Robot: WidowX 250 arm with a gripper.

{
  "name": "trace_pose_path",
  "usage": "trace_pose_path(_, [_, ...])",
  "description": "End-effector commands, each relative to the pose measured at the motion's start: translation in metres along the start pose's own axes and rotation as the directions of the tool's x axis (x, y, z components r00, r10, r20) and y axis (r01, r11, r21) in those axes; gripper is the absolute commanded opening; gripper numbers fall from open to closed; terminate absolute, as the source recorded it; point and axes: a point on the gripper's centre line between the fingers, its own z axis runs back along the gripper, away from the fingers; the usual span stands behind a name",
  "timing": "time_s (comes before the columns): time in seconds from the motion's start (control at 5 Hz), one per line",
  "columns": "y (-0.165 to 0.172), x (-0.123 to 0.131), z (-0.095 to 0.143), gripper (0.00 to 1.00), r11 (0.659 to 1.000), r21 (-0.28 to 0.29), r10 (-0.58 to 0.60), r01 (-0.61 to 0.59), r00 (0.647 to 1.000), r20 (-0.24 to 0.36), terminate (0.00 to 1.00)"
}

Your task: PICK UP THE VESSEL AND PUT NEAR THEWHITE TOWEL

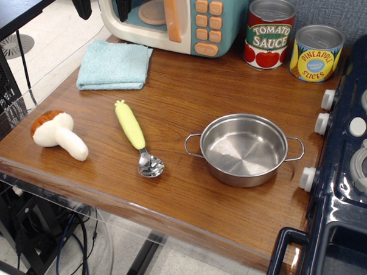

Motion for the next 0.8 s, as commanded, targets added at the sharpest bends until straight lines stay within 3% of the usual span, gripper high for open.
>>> trace_pose_path(0.0, [0.0, 0.0, 0.0, 1.0, 1.0, 0.0, 0.0, 0.0, 1.0, 0.0, 0.0])
trace_pose_path(0.2, [-0.016, -0.013, 0.006, 1.0, 0.999, -0.031, -0.018, 0.018, 1.0, -0.003, 0.0])
trace_pose_path(0.6, [-0.047, -0.053, 0.003, 1.0, 0.979, -0.09, -0.185, 0.183, 0.983, -0.012, 0.0])
